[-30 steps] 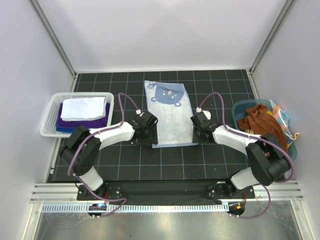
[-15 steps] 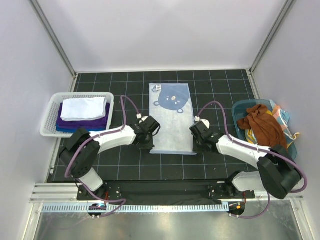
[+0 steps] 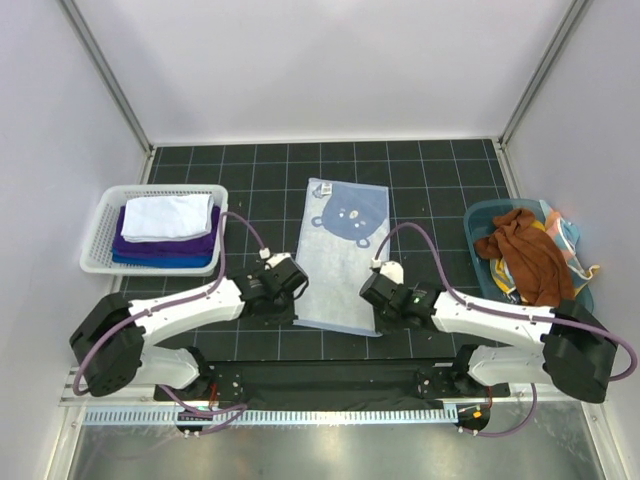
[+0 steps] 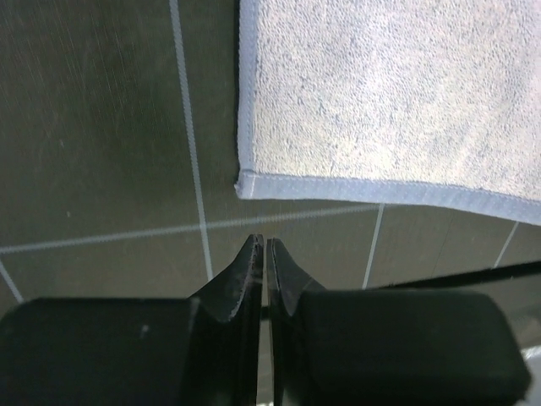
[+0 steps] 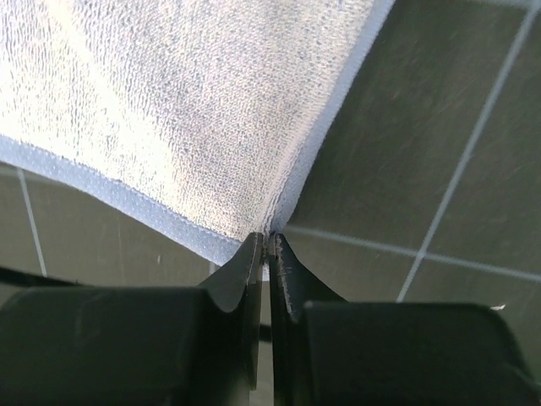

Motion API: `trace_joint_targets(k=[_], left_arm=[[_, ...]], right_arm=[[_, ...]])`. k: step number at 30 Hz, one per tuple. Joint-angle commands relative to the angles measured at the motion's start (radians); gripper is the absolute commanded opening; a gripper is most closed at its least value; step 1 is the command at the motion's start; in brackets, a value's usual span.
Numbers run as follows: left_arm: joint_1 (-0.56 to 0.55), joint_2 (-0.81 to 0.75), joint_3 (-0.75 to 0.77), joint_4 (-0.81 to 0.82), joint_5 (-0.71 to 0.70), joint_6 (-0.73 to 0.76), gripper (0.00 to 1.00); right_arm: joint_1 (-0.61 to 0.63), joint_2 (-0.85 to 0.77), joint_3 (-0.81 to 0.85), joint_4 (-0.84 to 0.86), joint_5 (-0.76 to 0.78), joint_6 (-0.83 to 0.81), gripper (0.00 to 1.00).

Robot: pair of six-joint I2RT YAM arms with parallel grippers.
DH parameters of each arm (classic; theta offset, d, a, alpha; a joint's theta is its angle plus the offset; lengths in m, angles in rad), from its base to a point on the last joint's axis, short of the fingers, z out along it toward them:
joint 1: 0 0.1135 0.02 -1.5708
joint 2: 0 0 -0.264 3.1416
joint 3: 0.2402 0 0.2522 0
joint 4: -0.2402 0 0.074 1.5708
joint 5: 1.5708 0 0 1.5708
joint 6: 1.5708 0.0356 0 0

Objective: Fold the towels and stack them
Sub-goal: Flatten out the crumpled towel, then fold the towel

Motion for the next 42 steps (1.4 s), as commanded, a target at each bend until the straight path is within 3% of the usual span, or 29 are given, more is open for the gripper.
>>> trace_joint_targets(k=[1, 5, 7, 10, 11, 14, 16, 17, 20, 24, 28, 32, 42], left_arm=[[-0.044, -0.071, -0.016, -0.060, 0.005, -0.057, 0.09], [-0.070, -0.109, -0.001, -0.101, 0.005, -0.058, 0.12], [-0.070, -0.115, 0.040, -0.126, -0.023, -0.030, 0.21], [-0.044, -0.088, 0.144, -0.167, -0.078, 0.042, 0.33], [-0.029, -0.054, 0.177, -0.179, -0.080, 0.062, 0.34], [0.062, 0.013, 0.319, -0.170, -0.095, 0.168, 0.43], [0.125, 0.058, 0.426, -0.143, -0.066, 0.224, 0.48], [0.199, 0.106, 0.460, -0.128, -0.052, 0.281, 0.49], [0.295, 0.196, 0.590, -0.053, -0.056, 0.397, 0.63], [0.359, 0.383, 0.758, 0.034, -0.060, 0.530, 0.68], [0.378, 0.634, 0.931, 0.092, -0.087, 0.660, 0.71], [0.430, 0.836, 1.114, 0.106, -0.060, 0.709, 0.72], [0.495, 1.087, 1.356, 0.161, 0.068, 0.774, 0.74]], right_arm=[[0.083, -0.030, -0.002, -0.054, 0.058, 0.100, 0.10], [0.141, -0.048, -0.028, -0.097, 0.081, 0.158, 0.11], [0.147, -0.079, -0.040, -0.105, 0.085, 0.166, 0.16], [0.147, -0.111, -0.015, -0.141, 0.129, 0.172, 0.37], [0.144, -0.129, 0.021, -0.163, 0.150, 0.172, 0.49], [0.040, -0.133, 0.107, -0.164, 0.189, 0.093, 0.62], [-0.084, -0.121, 0.144, -0.137, 0.128, -0.017, 0.63], [-0.212, -0.098, 0.184, -0.100, 0.106, -0.050, 0.63], [-0.368, -0.019, 0.292, -0.022, 0.060, -0.137, 0.64], [-0.564, 0.200, 0.435, 0.116, 0.000, -0.199, 0.61], [-0.638, 0.505, 0.624, 0.171, -0.030, -0.253, 0.57], [-0.707, 0.683, 0.796, 0.221, -0.069, -0.260, 0.55], [-0.726, 0.893, 1.002, 0.227, -0.026, -0.322, 0.54]])
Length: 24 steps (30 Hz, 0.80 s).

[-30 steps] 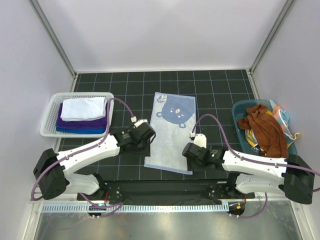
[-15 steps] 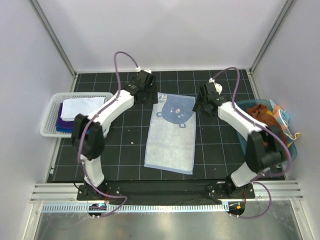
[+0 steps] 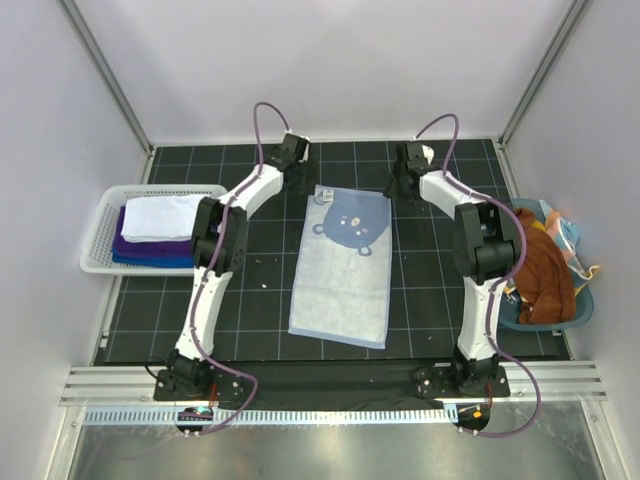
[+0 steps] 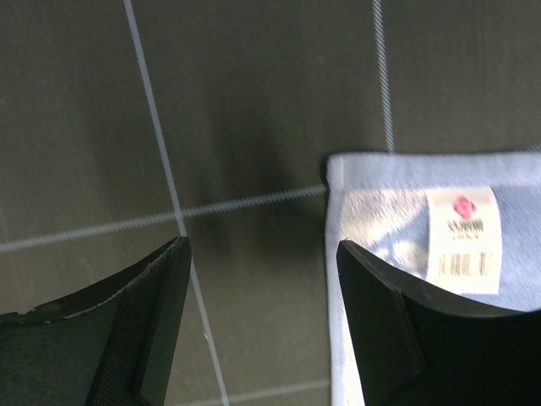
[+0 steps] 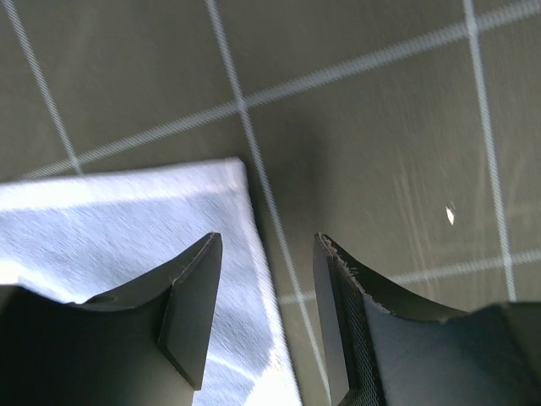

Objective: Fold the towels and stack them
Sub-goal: Fold the towel

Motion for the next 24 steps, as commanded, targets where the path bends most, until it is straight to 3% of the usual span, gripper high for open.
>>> trace_joint_targets(k=[1, 17, 24], left_arm=[[-0.001, 0.024, 0.086, 0.051, 0.042, 0.049, 0.74], [0.002, 0.128, 0.178, 0.094, 0.053, -0.032, 0.74], [0.001, 0.140, 0.189, 0.097, 0.085, -0.067, 0.67]], right_arm=[[0.007, 0.023, 0.088, 0.028, 0.022, -0.038, 0.54], [0.025, 0.166, 0.205, -0.026, 0.014, -0.050, 0.49], [0.034, 0.186, 0.233, -0.046, 0.036, -0.068, 0.48]])
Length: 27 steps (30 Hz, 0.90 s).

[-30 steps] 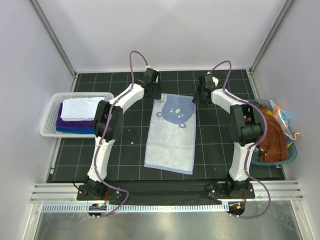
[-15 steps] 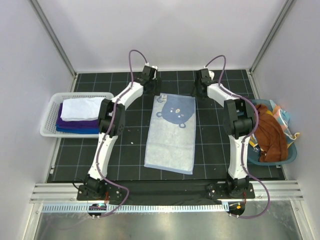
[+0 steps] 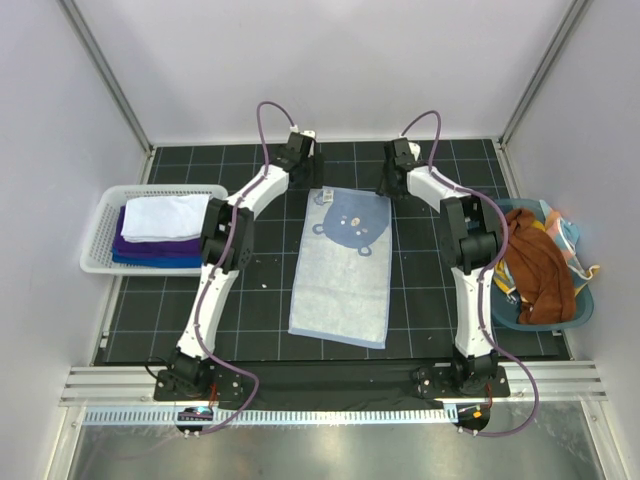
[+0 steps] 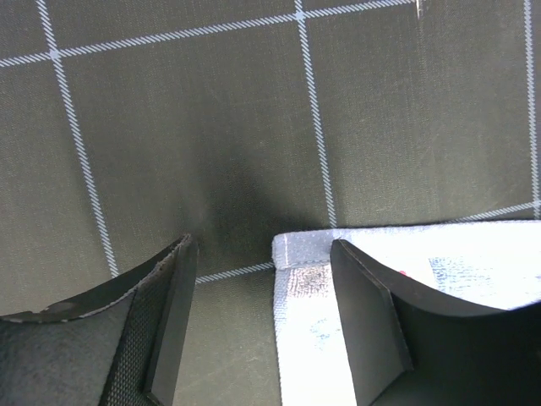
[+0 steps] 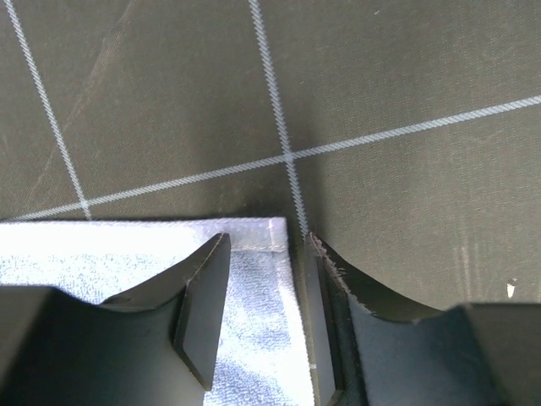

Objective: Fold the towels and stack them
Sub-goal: Fold the towel

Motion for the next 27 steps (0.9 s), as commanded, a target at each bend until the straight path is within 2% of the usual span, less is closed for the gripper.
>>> trace_joint_targets(k=[1, 4, 10, 21, 27], left_arm=[[-0.004, 0.008, 0.032, 0.020, 0.037, -0.028, 0.66], [-0.009, 0.006, 0.021, 0.019, 0.045, -0.028, 0.65], [-0.019, 0.000, -0.005, 0.010, 0.054, -0.019, 0.54], [-0.021, -0.026, -0.040, 0.013, 0.036, -0.035, 0.48], [-0.019, -0.043, -0.056, 0.013, 0.014, -0.040, 0.38]], right_arm=[[0.005, 0.019, 0.042, -0.024, 0.008, -0.017, 0.47], [0.013, 0.031, 0.051, -0.039, 0.002, -0.017, 0.46], [0.022, 0.035, 0.050, -0.036, -0.016, -0.019, 0.40], [0.041, 0.062, 0.128, -0.070, -0.041, -0.037, 0.36], [0.042, 0.080, 0.159, -0.088, -0.039, -0.046, 0.32]])
